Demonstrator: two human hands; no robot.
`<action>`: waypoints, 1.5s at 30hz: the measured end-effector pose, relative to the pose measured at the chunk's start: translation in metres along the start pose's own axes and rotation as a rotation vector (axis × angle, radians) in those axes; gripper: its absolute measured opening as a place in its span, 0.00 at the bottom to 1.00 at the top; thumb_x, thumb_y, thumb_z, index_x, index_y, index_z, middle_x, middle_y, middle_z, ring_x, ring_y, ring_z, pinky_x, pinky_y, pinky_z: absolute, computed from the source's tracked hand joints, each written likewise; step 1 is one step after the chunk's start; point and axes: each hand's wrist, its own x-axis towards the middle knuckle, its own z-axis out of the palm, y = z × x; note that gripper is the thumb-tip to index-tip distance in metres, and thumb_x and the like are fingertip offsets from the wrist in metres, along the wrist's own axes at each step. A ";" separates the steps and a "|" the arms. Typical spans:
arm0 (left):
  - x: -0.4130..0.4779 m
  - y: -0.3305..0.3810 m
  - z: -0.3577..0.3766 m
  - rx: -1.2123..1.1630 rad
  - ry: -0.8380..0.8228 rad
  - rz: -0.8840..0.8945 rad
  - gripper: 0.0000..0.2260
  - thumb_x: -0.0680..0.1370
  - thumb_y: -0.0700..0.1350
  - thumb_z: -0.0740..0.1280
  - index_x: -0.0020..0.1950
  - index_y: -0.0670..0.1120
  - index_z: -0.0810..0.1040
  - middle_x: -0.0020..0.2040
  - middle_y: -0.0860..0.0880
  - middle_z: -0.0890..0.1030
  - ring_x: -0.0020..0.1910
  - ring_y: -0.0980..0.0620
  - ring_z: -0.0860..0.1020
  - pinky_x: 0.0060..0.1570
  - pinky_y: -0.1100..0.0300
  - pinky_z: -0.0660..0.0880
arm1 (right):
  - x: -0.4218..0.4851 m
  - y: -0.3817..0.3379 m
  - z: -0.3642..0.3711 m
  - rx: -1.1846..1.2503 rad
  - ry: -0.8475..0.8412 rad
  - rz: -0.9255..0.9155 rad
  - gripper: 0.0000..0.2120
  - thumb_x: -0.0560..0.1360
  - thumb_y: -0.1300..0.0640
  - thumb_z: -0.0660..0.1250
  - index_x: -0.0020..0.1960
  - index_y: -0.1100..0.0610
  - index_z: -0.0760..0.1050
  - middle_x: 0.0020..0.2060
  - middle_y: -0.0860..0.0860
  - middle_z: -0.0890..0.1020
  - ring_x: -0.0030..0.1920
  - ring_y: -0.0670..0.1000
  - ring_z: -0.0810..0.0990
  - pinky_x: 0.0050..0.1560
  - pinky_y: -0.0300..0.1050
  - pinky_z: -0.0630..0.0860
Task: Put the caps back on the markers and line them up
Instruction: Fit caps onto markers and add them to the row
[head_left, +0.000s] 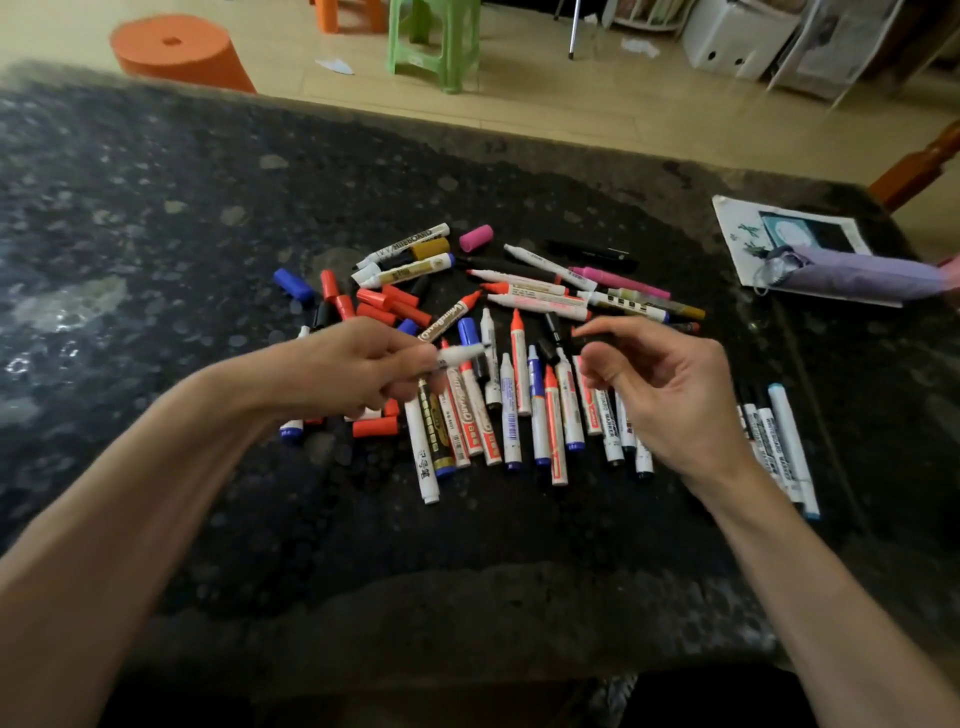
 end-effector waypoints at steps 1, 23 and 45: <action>-0.001 -0.006 -0.005 0.036 0.090 -0.017 0.15 0.82 0.55 0.60 0.44 0.50 0.82 0.31 0.56 0.68 0.29 0.57 0.64 0.27 0.67 0.63 | 0.001 0.004 -0.004 -0.077 -0.037 0.025 0.07 0.78 0.59 0.74 0.56 0.55 0.85 0.44 0.47 0.87 0.44 0.49 0.86 0.50 0.48 0.84; -0.005 -0.015 -0.022 0.248 0.517 -0.127 0.13 0.83 0.58 0.62 0.52 0.51 0.79 0.35 0.47 0.76 0.31 0.52 0.71 0.36 0.54 0.69 | 0.036 0.019 0.082 -0.738 -0.208 0.009 0.19 0.83 0.45 0.66 0.71 0.49 0.77 0.59 0.45 0.77 0.62 0.46 0.70 0.61 0.44 0.71; 0.002 -0.009 -0.005 0.268 0.269 -0.002 0.11 0.76 0.64 0.65 0.54 0.62 0.81 0.40 0.60 0.77 0.41 0.62 0.75 0.48 0.59 0.70 | 0.026 -0.014 0.044 0.205 -0.107 0.352 0.10 0.75 0.60 0.77 0.56 0.54 0.85 0.49 0.48 0.88 0.50 0.48 0.88 0.54 0.42 0.83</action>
